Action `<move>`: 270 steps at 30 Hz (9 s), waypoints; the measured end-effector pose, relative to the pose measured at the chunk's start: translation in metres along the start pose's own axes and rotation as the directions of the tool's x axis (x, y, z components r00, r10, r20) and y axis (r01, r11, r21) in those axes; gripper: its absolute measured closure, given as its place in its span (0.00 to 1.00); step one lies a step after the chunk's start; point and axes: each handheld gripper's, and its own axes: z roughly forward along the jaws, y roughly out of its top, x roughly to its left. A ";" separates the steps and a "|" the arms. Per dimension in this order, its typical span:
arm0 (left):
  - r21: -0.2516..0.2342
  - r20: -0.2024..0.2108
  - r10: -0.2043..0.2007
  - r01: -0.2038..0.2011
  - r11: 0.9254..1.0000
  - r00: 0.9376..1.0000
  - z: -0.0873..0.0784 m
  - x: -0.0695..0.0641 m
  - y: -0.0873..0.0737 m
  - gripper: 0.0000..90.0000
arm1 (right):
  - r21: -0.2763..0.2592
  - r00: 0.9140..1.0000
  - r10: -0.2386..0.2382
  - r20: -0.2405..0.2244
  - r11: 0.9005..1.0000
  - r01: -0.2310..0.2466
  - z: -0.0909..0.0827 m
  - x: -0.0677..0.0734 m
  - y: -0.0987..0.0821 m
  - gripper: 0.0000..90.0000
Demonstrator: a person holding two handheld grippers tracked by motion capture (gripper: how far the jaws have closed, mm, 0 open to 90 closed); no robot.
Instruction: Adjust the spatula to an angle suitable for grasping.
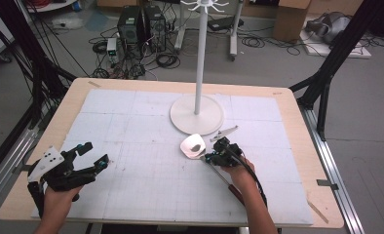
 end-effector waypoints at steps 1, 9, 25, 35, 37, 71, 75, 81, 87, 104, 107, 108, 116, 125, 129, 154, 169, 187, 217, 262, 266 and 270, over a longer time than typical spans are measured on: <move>-0.001 0.000 0.000 0.000 1.000 1.000 0.000 0.000 0.000 0.25 | -0.001 1.000 -0.004 0.000 1.000 0.004 0.001 0.003 0.002 1.00; -0.001 0.000 -0.001 0.001 1.000 1.000 0.000 0.000 0.000 0.25 | -0.019 0.997 -0.066 -0.045 0.998 0.065 0.011 0.019 0.013 0.99; 0.003 -0.001 0.001 -0.001 1.000 1.000 0.000 -0.001 0.000 0.25 | -0.187 0.999 -0.015 0.051 0.982 0.024 -0.073 0.043 -0.059 0.99; 0.005 -0.004 0.000 0.000 1.000 1.000 0.002 -0.002 -0.001 0.25 | -0.082 0.999 -0.052 -0.013 0.995 0.051 -0.077 0.077 -0.097 1.00; 0.007 -0.003 0.000 0.000 1.000 1.000 0.003 -0.002 -0.001 0.25 | -0.043 0.998 -0.059 -0.001 0.997 0.059 -0.076 0.078 -0.103 1.00; 0.017 0.002 -0.002 0.002 1.000 1.000 0.005 -0.003 -0.002 0.25 | -0.052 0.902 0.219 0.372 0.975 -0.215 -0.085 -0.019 -0.107 1.00; 0.014 0.003 -0.005 0.005 1.000 1.000 0.005 -0.003 -0.003 0.25 | -0.061 0.885 0.242 0.398 0.969 -0.238 -0.080 -0.028 -0.100 1.00; 0.019 0.001 -0.002 0.002 1.000 1.000 0.005 -0.001 -0.003 0.25 | -0.078 0.864 0.271 0.424 0.962 -0.263 -0.074 -0.040 -0.090 1.00; 0.018 0.002 -0.002 0.002 1.000 1.000 0.005 -0.001 -0.003 0.25 | -0.155 0.851 0.340 0.401 0.940 -0.302 -0.080 -0.049 -0.094 1.00; 0.016 -0.020 -0.011 0.011 1.000 1.000 0.002 0.002 -0.004 0.25 | -0.274 0.764 0.433 0.478 0.900 -0.339 -0.095 -0.094 -0.118 0.99; 0.017 -0.021 -0.008 0.009 1.000 1.000 0.002 0.003 -0.004 0.25 | -0.247 0.779 0.409 0.474 0.912 -0.328 -0.091 -0.095 -0.117 0.99; 0.017 -0.021 -0.009 0.010 1.000 1.000 0.002 0.003 -0.004 0.25 | -0.242 0.783 0.407 0.470 0.913 -0.329 -0.090 -0.095 -0.117 0.99; 0.016 -0.020 -0.012 0.013 1.000 1.000 0.002 0.003 -0.004 0.25 | -0.251 0.806 0.403 0.433 0.913 -0.321 -0.089 -0.096 -0.116 1.00; 0.015 -0.021 -0.015 0.016 1.000 1.000 0.001 0.005 -0.003 0.25 | -0.246 0.855 0.352 0.381 0.930 -0.273 -0.071 -0.086 -0.098 1.00; 0.014 -0.023 -0.016 0.017 1.000 1.000 0.000 0.007 -0.003 0.25 | -0.246 0.866 0.345 0.361 0.931 -0.269 -0.064 -0.079 -0.091 1.00; 0.010 -0.033 -0.026 0.026 1.000 0.999 -0.003 0.012 -0.002 0.26 | -0.242 0.952 0.213 0.218 0.957 -0.159 -0.025 -0.022 -0.022 1.00; 0.010 -0.039 -0.026 0.027 1.000 0.999 -0.005 0.013 -0.003 0.26 | -0.141 0.995 0.071 0.066 0.988 -0.061 0.042 0.045 0.051 1.00; 0.010 -0.035 -0.027 0.027 1.000 0.999 -0.004 0.013 -0.003 0.26 | -0.046 0.998 -0.017 -0.067 0.999 0.014 0.057 0.067 0.054 1.00; 0.015 -0.037 -0.022 0.023 1.000 0.999 -0.003 0.013 -0.003 0.26 | -0.244 0.867 0.353 0.353 0.929 -0.279 -0.058 -0.034 -0.077 1.00; 0.008 -0.042 -0.032 0.033 0.999 0.999 -0.004 0.016 -0.003 0.26 | -0.254 0.957 0.217 0.192 0.953 -0.165 -0.043 0.012 -0.047 0.99; 0.007 -0.038 -0.030 0.030 1.000 0.999 -0.005 0.016 -0.003 0.26 | -0.326 0.939 0.267 0.216 0.926 -0.188 -0.067 0.011 -0.057 0.89; 0.007 -0.037 -0.027 0.027 1.000 0.999 -0.005 0.016 -0.003 0.26 | -0.386 0.915 0.296 0.274 0.905 -0.177 -0.090 0.015 -0.069 0.66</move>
